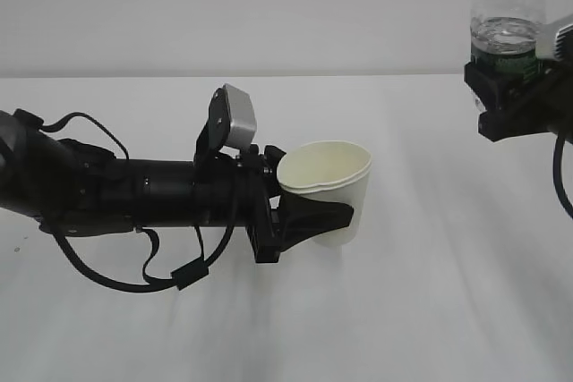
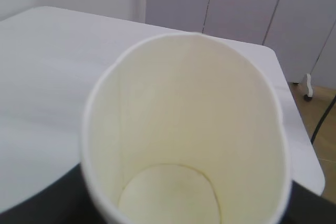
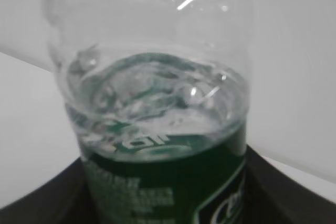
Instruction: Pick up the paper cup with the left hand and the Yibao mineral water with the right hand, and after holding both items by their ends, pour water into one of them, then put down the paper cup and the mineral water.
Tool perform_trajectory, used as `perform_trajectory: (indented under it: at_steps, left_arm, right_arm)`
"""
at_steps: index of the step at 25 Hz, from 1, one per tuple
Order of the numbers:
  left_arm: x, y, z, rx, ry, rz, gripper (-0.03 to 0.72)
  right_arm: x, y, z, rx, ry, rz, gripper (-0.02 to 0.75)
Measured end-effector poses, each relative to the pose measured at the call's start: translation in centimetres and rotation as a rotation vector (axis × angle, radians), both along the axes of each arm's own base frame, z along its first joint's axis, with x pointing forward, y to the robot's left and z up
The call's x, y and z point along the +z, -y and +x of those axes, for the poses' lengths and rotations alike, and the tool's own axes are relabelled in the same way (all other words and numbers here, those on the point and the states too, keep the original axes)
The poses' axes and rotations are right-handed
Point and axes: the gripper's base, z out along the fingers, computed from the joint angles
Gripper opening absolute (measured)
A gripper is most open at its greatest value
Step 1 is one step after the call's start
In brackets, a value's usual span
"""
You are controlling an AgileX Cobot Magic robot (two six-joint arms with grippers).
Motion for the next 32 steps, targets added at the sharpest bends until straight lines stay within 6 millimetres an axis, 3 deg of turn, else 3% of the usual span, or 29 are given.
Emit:
perform_trajectory:
  at_steps: [8,27,32]
  left_arm:
    - [0.0,0.0,0.0,0.0,-0.004,-0.001,0.448]
    - [0.1,0.0,0.0,-0.002,-0.003,-0.007,0.442]
    - [0.1,0.0,0.0,-0.003,-0.003,-0.007,0.442]
  right_arm:
    - [1.2,0.1,-0.8,-0.008,-0.019,-0.028,0.463]
    - [1.2,-0.1,-0.9,0.022,-0.009,-0.064,0.463]
    - [1.9,-0.2,-0.8,0.032,0.06,-0.04,0.463]
